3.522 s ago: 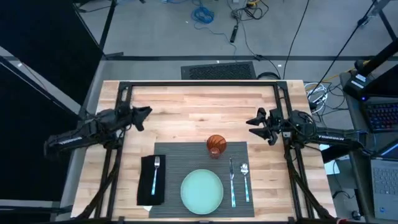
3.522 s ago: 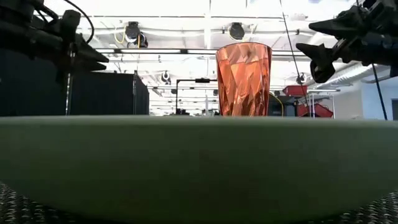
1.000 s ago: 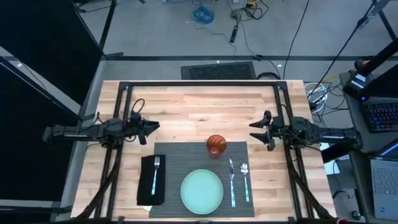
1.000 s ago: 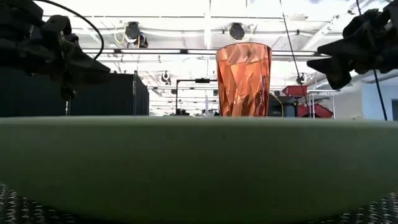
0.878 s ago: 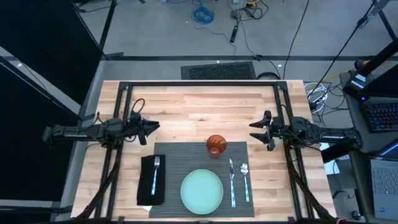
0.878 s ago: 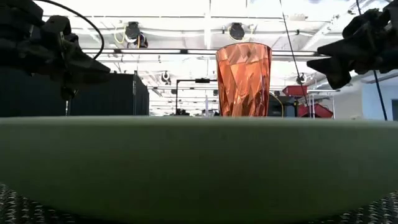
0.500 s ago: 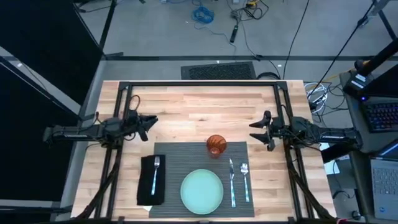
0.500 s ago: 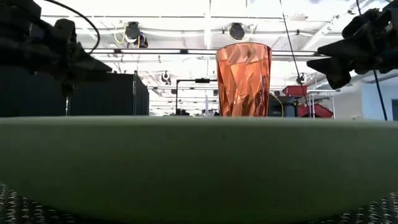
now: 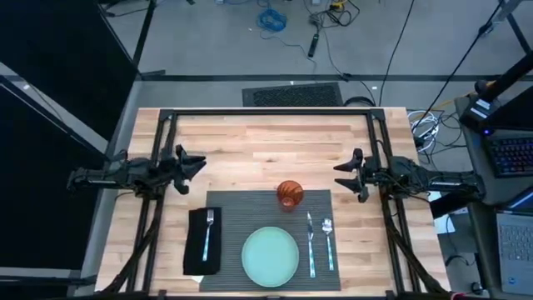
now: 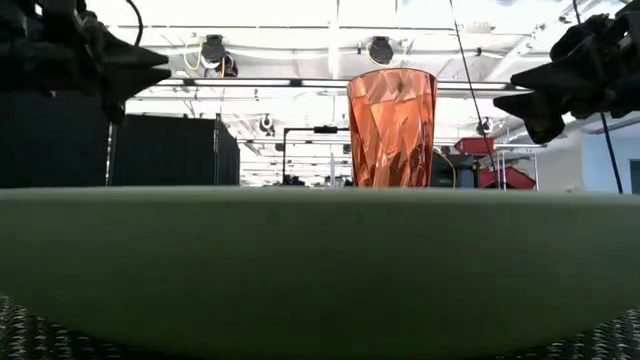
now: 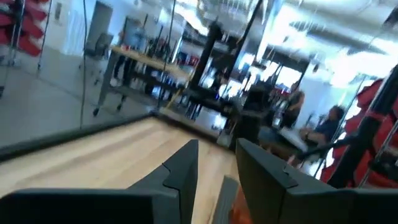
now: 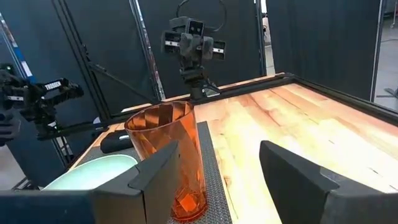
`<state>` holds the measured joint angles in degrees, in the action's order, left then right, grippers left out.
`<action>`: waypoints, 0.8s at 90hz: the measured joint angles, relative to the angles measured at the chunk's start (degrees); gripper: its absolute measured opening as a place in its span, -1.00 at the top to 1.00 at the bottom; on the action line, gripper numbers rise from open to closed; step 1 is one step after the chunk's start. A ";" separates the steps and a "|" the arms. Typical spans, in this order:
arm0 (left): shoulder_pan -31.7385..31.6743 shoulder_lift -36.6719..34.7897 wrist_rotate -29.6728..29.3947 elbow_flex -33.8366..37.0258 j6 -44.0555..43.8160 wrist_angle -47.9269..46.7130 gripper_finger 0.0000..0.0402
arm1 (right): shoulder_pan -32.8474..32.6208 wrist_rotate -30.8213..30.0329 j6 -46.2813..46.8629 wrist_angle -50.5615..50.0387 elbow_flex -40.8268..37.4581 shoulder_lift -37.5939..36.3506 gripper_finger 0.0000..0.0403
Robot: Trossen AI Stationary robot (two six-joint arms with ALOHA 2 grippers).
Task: Set table place
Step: Return to Home Position
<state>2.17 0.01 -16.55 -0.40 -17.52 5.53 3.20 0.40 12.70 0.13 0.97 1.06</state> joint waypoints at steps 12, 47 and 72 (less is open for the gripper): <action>0.02 0.00 0.03 0.00 -0.37 -2.67 0.54 | 0.00 -0.02 -0.10 -0.01 0.02 0.17 -0.03; 0.07 1.93 11.38 0.00 5.52 -4.19 0.54 | 0.00 -0.07 0.14 0.01 0.02 0.22 -0.03; 0.07 3.02 11.62 0.00 15.15 -4.26 0.54 | 0.02 -0.09 0.27 0.01 0.02 0.22 -0.03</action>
<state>2.24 3.03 -4.93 -0.40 -2.37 1.28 3.22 0.32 12.97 0.14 0.99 1.28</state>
